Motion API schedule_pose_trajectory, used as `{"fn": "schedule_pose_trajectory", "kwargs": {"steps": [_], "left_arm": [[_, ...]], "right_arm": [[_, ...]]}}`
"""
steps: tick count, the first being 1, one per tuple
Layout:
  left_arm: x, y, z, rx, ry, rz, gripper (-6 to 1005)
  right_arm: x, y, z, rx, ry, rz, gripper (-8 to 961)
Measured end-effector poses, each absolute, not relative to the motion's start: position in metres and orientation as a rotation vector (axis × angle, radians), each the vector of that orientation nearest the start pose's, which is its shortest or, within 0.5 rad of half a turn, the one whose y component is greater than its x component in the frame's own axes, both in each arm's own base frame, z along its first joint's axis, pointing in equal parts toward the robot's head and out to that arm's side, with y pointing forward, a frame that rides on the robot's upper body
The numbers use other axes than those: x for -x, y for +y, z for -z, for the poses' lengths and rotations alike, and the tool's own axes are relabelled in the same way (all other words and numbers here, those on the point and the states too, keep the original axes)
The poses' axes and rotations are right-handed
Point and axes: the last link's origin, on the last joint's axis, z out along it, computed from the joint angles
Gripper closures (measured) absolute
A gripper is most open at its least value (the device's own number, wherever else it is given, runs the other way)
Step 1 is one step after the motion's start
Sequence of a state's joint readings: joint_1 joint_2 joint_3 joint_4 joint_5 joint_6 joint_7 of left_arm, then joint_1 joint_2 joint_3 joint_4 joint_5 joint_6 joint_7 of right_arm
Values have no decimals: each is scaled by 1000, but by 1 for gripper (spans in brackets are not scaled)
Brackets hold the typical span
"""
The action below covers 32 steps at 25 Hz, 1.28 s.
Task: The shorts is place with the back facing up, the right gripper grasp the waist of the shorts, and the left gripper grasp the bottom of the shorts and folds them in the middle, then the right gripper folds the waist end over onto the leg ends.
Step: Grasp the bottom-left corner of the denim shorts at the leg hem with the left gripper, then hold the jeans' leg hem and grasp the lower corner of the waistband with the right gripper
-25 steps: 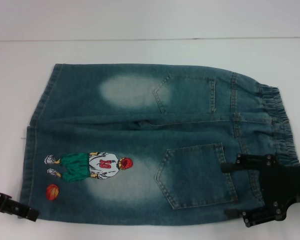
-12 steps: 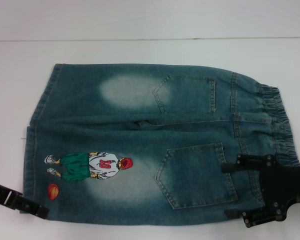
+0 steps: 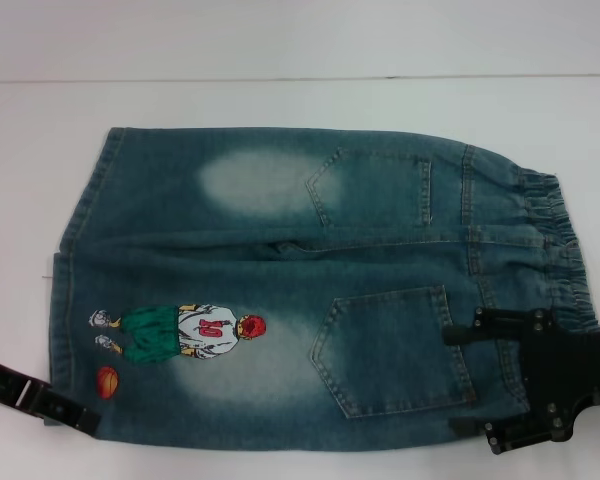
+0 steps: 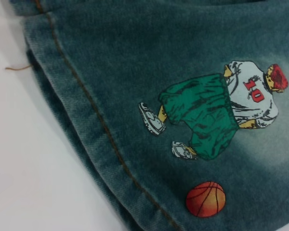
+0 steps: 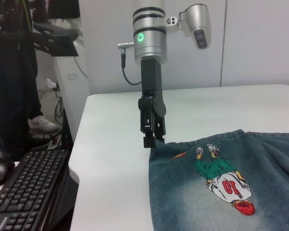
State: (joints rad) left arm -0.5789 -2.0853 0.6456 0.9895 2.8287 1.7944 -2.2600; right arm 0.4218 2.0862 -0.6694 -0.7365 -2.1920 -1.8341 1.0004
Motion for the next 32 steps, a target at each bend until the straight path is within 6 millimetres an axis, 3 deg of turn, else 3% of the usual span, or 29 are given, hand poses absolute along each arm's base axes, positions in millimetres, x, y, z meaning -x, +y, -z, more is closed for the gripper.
{"fn": "schedule_pose_trajectory", "kwargs": {"steps": [5,13,22,25,32], "left_arm": [[310,299,-39,2463,-1690,-372,213],[309,302,-40,2445,-1710,-369,703],[307,303,-37,2453,-1711,-375,878],[303,305,-37,2467,-1700,-369,921],[299,310,-35,2485,-1668,-356,938]], "right_arm": [[-285,263,-2,2992,124,-609,35],[-286,262,-1,2991,129,-613,36],[-288,259,-1,2988,143,-615,36],[-290,261,-4,2982,225,-606,37],[-303,270,-40,2908,515,-466,37]]}}
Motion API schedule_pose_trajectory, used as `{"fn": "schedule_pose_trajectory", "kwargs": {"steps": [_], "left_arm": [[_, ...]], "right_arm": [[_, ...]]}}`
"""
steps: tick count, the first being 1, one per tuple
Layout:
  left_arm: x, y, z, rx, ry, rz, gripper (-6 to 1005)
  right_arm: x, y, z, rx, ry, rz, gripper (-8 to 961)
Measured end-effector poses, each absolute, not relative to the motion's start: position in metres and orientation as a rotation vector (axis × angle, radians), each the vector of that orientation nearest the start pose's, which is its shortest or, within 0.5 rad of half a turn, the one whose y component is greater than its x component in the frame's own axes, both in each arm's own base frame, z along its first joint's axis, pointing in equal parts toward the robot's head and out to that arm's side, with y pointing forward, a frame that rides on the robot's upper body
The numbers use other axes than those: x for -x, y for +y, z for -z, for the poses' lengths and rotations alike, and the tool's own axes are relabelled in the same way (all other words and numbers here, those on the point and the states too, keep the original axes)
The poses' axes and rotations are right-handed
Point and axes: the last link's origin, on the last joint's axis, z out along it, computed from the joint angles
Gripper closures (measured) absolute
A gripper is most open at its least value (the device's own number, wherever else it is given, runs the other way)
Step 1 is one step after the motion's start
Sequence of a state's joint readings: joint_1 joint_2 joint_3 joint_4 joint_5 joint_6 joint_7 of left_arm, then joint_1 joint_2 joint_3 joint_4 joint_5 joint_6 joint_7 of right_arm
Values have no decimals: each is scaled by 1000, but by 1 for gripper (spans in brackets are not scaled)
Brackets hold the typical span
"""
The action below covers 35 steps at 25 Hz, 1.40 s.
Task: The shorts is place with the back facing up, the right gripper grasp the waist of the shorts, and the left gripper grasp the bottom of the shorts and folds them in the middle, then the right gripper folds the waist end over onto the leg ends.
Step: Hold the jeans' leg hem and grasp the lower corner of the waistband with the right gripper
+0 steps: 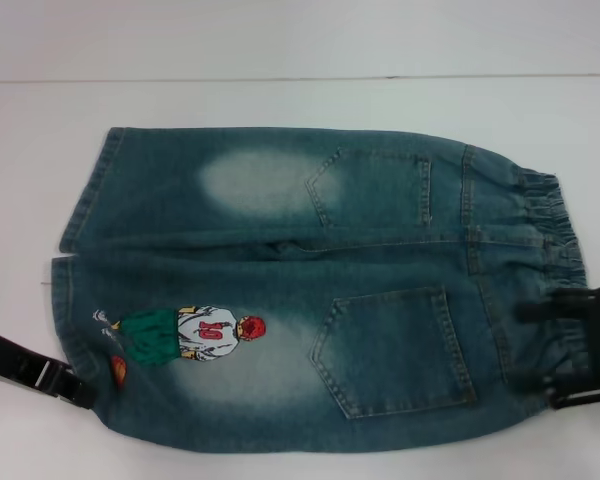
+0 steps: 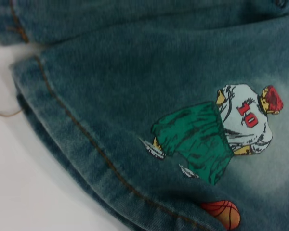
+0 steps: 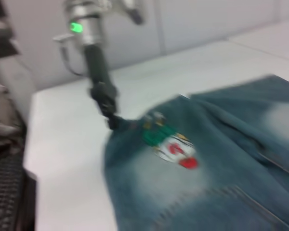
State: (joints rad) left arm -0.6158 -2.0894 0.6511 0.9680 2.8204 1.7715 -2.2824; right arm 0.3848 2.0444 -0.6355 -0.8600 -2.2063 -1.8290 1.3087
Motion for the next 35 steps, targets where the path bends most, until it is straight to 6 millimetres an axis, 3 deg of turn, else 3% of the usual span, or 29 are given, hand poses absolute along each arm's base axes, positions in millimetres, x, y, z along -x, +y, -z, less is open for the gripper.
{"fn": "schedule_pose_trajectory", "kwargs": {"steps": [7,14,20,35], "left_arm": [[298,312,-35,2485,-1647,-352,938],[297,313,-33,2500,-1628,-351,938],[296,314,-33,2504,-1620,-360,938],[293,316,-32,2517,-1601,-373,938]], "right_arm": [[-303,273,-86,2803,732,-140,38],[-299,280,-104,2783,944,211,43],[-303,283,-104,2736,1053,408,48],[-315,293,-75,2749,1072,449,61]]}}
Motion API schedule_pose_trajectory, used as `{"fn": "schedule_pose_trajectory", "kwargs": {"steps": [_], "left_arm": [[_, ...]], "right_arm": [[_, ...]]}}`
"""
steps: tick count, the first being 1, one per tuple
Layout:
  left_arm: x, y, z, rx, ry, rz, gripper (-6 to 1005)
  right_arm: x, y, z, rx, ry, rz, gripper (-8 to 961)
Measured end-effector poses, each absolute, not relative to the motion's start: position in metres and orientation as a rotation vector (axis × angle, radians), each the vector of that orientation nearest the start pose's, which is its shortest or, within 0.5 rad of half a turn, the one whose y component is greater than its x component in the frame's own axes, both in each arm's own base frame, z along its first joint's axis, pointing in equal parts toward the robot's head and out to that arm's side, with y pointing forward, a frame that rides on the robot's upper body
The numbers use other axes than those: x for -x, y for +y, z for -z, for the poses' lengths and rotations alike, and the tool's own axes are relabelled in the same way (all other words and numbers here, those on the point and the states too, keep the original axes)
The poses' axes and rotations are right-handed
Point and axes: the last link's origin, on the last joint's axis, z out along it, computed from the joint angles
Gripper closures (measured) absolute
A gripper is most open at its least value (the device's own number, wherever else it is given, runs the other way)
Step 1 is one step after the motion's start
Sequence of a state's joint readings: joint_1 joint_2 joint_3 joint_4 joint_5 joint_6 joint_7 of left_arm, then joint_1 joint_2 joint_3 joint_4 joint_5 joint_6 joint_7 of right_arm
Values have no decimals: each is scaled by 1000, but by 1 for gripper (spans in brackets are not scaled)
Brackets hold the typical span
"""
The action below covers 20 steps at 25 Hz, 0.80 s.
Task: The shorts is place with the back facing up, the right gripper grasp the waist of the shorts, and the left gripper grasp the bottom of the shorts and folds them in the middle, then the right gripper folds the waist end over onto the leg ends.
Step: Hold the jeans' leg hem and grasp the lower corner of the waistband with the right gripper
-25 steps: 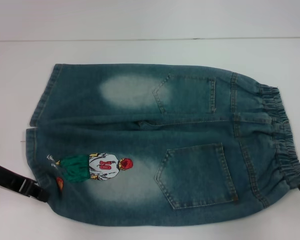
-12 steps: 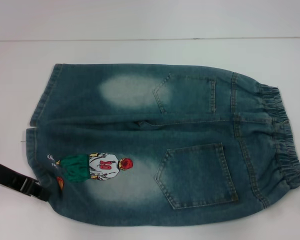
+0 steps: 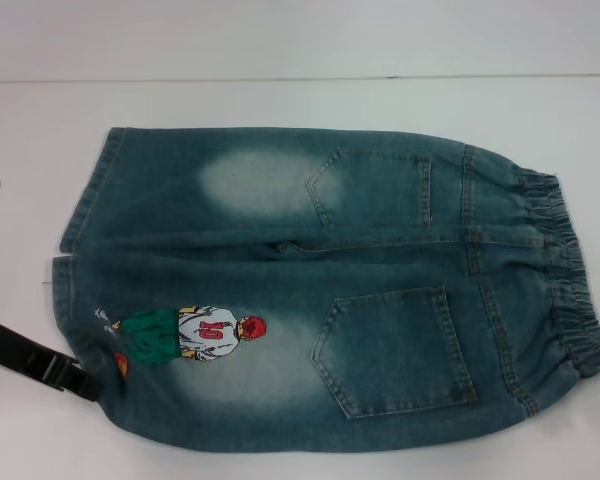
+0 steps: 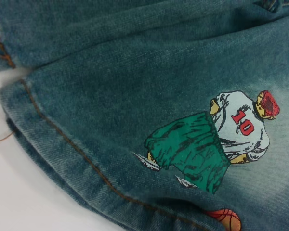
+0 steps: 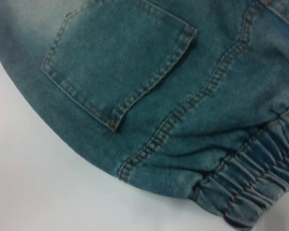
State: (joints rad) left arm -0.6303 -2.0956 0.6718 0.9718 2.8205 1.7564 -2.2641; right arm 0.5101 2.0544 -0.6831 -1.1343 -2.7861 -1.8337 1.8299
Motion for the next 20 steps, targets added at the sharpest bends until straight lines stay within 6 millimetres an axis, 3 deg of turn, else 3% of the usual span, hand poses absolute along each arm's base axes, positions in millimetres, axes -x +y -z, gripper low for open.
{"fn": "schedule_pose_trajectory", "kwargs": {"steps": [20], "left_arm": [[294,315,-32,2512,-1608,-384,939]], "right_arm": [[-306,304,-63,2797,956,399,78]]}}
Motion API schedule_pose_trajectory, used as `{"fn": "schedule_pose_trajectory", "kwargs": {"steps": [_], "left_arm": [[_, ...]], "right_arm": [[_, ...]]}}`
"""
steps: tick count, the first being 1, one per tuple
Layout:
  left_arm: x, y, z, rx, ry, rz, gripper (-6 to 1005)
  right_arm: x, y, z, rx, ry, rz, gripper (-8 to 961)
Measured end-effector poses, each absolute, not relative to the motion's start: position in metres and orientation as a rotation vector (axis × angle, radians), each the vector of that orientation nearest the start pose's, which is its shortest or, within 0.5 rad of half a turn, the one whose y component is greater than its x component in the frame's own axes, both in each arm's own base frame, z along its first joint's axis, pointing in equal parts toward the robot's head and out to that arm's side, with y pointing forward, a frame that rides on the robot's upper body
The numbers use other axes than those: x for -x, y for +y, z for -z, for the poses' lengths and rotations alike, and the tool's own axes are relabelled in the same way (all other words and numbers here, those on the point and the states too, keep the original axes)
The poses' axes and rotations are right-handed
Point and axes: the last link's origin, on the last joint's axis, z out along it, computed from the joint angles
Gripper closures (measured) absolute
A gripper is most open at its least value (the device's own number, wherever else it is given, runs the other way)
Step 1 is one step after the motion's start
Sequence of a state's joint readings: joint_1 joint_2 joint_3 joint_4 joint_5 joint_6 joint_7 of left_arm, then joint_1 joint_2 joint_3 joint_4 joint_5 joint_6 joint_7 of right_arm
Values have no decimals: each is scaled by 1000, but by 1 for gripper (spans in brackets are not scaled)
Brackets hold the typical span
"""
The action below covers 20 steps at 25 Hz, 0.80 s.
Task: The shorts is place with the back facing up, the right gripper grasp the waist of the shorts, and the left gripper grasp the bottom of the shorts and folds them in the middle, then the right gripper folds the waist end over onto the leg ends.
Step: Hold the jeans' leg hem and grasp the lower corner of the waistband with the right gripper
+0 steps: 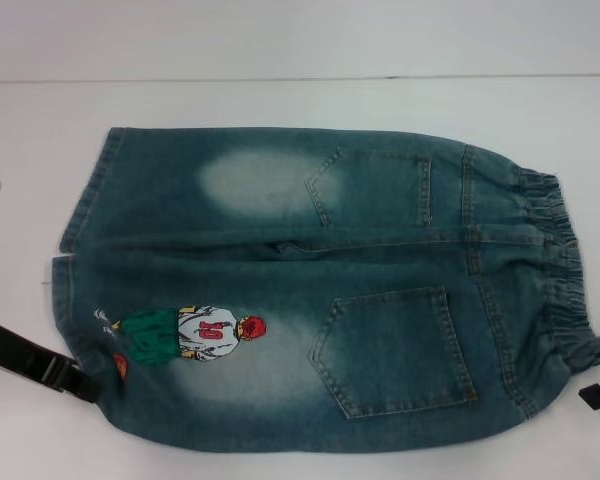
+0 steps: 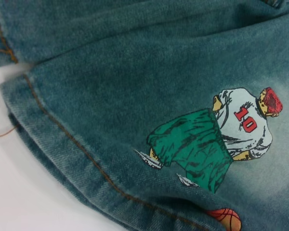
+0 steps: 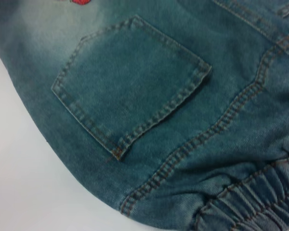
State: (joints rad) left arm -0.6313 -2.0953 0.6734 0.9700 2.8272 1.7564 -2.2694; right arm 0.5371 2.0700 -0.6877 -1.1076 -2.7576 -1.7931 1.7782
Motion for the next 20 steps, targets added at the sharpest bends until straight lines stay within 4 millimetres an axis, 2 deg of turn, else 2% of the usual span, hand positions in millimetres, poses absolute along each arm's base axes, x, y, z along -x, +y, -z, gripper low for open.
{"fn": "schedule_pose_trajectory", "kwargs": {"steps": [10,20], "left_arm": [[292,317,-32,2514,-1601,-383,939],[292,317,-32,2513,-1603,-385,939]], "right_arm": [[-307,305,-64,2787,990,452,86],[-301,308,-58,2826,919,401,94]]}}
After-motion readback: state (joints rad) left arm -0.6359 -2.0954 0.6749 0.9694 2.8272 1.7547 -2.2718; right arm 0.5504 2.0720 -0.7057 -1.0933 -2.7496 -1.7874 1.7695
